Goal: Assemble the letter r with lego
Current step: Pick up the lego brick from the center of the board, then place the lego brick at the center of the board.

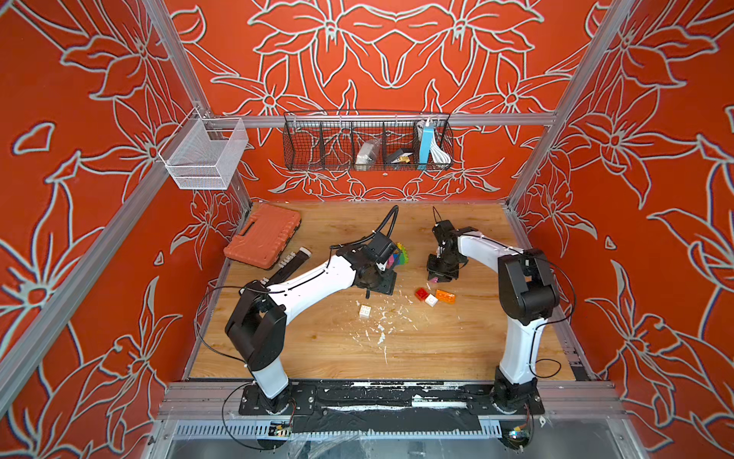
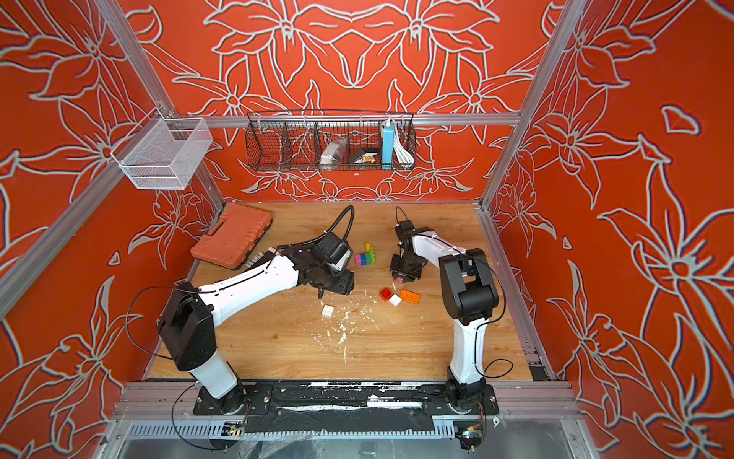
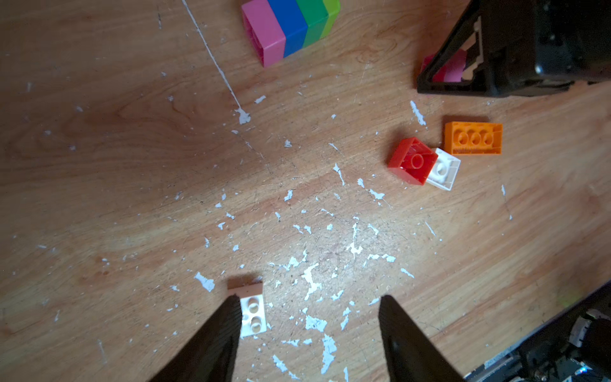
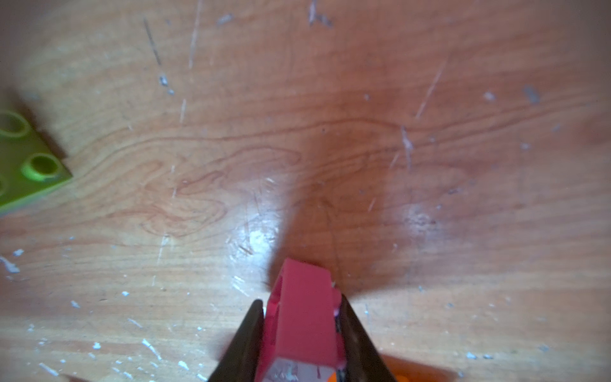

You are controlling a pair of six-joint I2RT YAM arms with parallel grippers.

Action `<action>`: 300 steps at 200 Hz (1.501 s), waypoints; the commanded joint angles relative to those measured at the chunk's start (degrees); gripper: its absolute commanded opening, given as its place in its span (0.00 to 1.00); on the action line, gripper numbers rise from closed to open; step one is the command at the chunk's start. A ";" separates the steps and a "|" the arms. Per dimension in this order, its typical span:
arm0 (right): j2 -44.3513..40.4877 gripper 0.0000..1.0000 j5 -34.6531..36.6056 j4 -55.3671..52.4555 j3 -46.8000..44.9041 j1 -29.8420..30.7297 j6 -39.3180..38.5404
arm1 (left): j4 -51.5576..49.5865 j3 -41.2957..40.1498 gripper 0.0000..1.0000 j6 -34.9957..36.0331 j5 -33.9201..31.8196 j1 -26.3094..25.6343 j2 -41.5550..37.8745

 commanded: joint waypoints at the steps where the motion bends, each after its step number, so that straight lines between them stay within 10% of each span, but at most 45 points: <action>1: 0.56 0.22 4.99 -3.61 1.02 1.06 -3.05 | 1.30 -1.62 0.67 -0.24 0.63 1.14 -3.12; 149: -7.05 0.20 7.47 -6.45 -2.87 25.66 -3.26 | 7.34 -19.86 0.68 -6.78 5.72 12.45 -16.99; 300: -3.88 0.51 5.07 -3.50 -5.48 27.53 -1.23 | 6.99 -19.46 0.68 -6.07 7.49 12.51 -15.69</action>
